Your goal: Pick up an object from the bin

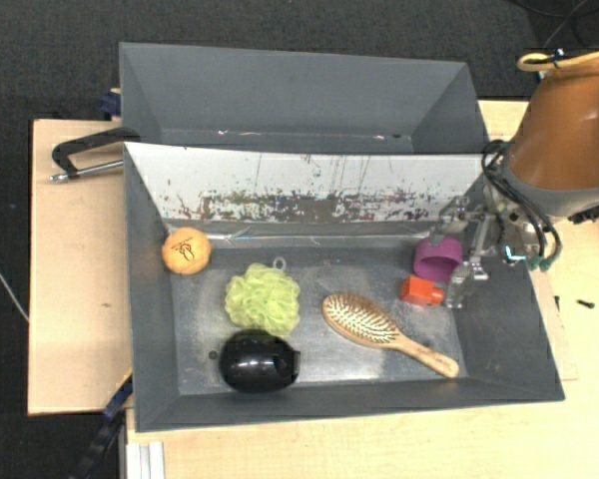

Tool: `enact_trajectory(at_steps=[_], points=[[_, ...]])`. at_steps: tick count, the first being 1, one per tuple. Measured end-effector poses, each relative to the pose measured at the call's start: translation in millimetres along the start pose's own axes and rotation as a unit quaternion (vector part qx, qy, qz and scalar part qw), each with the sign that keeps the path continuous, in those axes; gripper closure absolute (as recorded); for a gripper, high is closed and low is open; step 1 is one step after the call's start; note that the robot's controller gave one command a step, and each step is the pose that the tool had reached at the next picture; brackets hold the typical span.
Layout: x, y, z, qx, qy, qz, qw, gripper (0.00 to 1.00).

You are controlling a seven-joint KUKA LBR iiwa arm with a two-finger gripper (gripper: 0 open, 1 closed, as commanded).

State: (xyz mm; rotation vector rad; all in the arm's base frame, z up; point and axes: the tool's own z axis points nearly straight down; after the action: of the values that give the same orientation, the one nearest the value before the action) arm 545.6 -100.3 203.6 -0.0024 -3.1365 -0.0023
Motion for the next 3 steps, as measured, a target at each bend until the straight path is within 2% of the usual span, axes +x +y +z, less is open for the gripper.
enact_trajectory(at_steps=[1, 2, 3], points=[[-1.7, 0, -4, 0.001, -0.0042, -0.001, 1.0, 0.0], [22.5, 17, 63, 0.0, -0.0056, 0.032, 0.9995, 0.0], [17.2, 86, 63, 0.0, -0.0042, 0.106, 0.9944, 0.0]])
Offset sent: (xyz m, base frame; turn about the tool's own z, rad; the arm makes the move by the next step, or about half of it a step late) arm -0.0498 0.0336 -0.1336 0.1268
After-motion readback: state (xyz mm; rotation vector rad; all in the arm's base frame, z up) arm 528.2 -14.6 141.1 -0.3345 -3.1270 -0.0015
